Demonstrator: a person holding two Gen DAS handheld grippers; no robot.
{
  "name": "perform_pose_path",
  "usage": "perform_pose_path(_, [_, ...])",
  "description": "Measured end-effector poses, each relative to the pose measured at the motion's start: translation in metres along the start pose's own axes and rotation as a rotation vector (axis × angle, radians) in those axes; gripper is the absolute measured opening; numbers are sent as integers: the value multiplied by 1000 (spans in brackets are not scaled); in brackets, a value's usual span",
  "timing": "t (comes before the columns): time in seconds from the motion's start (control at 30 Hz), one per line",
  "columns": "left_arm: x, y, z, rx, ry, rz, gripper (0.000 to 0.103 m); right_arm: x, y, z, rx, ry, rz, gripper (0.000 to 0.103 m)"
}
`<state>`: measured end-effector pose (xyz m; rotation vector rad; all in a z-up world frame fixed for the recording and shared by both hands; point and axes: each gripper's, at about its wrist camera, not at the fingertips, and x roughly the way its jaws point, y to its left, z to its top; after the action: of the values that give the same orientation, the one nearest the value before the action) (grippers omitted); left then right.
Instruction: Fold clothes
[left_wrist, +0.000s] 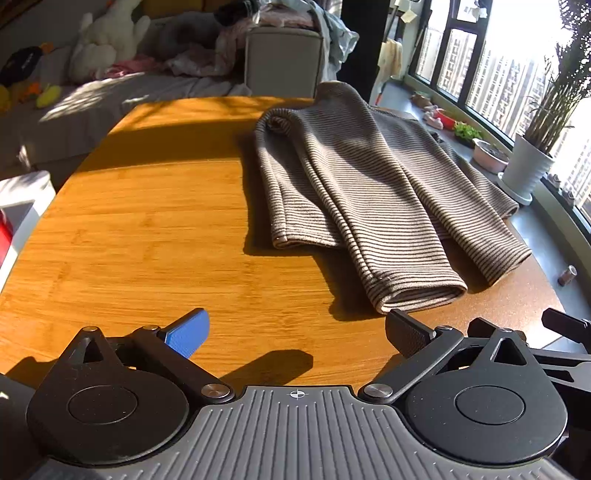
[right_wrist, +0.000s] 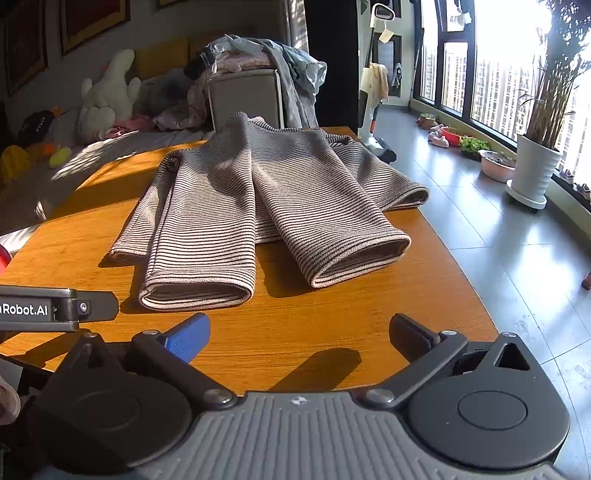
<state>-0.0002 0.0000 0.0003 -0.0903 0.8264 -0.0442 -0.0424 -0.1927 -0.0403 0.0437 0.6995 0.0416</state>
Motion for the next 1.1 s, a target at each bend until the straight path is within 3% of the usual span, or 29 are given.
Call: perform_pose_path(1.1, [10, -1, -3, 5, 61, -1, 103, 1, 0, 3, -22, 15, -31, 103])
